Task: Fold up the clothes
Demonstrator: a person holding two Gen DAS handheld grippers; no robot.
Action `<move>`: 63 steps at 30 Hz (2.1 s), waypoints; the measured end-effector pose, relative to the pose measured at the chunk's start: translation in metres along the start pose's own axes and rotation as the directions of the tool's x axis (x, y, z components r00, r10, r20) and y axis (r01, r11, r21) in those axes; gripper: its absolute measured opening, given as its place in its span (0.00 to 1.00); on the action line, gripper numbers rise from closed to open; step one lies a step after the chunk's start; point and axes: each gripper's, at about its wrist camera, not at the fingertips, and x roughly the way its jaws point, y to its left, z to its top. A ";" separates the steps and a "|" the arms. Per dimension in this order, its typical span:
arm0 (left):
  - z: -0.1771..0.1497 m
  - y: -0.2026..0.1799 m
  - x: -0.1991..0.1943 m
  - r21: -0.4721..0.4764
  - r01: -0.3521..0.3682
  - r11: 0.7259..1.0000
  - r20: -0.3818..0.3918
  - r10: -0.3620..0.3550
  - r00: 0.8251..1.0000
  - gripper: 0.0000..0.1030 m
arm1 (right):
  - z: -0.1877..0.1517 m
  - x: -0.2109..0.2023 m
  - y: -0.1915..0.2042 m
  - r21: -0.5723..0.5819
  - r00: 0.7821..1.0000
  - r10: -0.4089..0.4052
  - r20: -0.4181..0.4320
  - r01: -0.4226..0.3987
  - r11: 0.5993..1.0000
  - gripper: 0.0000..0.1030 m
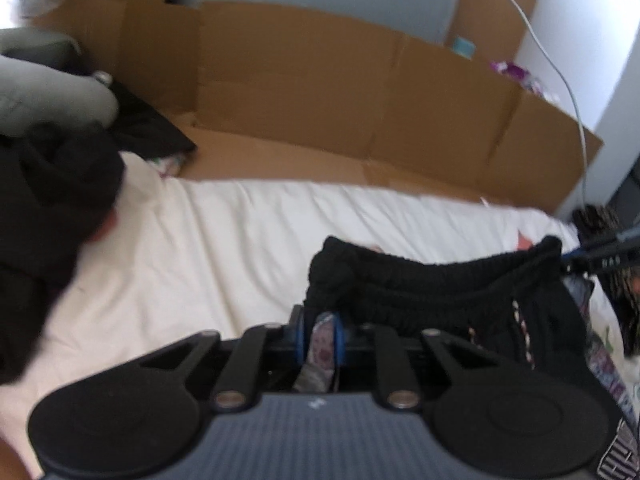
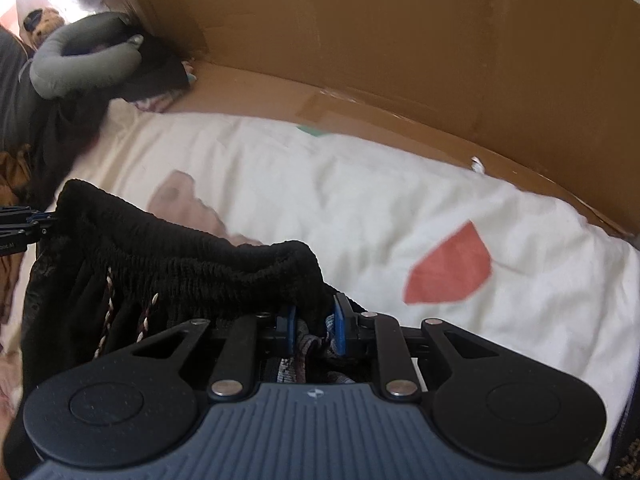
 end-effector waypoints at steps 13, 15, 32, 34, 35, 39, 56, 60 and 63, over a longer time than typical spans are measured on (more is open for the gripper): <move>0.040 -0.005 0.072 0.013 -0.028 1.000 -0.084 0.029 0.996 0.14 | 0.057 0.037 -0.008 0.030 0.991 -0.120 -0.053 0.121 0.992 0.17; 0.045 -0.006 0.081 0.003 -0.037 0.999 -0.083 0.037 0.996 0.14 | 0.064 0.040 -0.010 0.012 0.987 -0.153 -0.059 0.154 0.988 0.17; 0.042 0.007 0.082 -0.005 -0.085 0.996 -0.120 0.084 0.989 0.71 | 0.066 0.032 -0.040 0.060 0.997 -0.081 0.003 0.081 0.995 0.51; 0.040 0.010 0.077 -0.020 -0.079 0.997 -0.120 0.076 0.990 0.71 | 0.065 0.016 -0.042 0.071 0.998 -0.058 0.032 0.055 0.996 0.52; 0.040 0.010 0.075 -0.026 -0.076 0.997 -0.121 0.073 0.990 0.71 | 0.065 0.009 -0.043 0.073 0.998 -0.046 0.044 0.042 0.996 0.53; 0.039 0.008 0.071 -0.004 -0.094 0.996 -0.130 0.093 0.987 0.70 | 0.063 -0.011 -0.048 0.063 0.998 -0.001 0.068 -0.003 0.998 0.53; 0.006 -0.059 -0.074 0.001 -0.151 0.988 -0.122 0.150 0.981 0.74 | -0.086 -0.172 -0.021 0.138 0.984 0.029 0.178 -0.054 0.989 0.53; 0.005 -0.090 -0.102 0.015 -0.132 0.991 -0.098 0.133 0.986 0.78 | -0.127 -0.207 -0.015 0.181 0.973 -0.030 0.227 -0.011 0.983 0.54; 0.007 -0.112 -0.110 0.026 -0.120 0.992 -0.125 0.122 0.985 0.78 | -0.156 -0.221 -0.011 0.203 0.957 -0.038 0.286 -0.022 0.979 0.55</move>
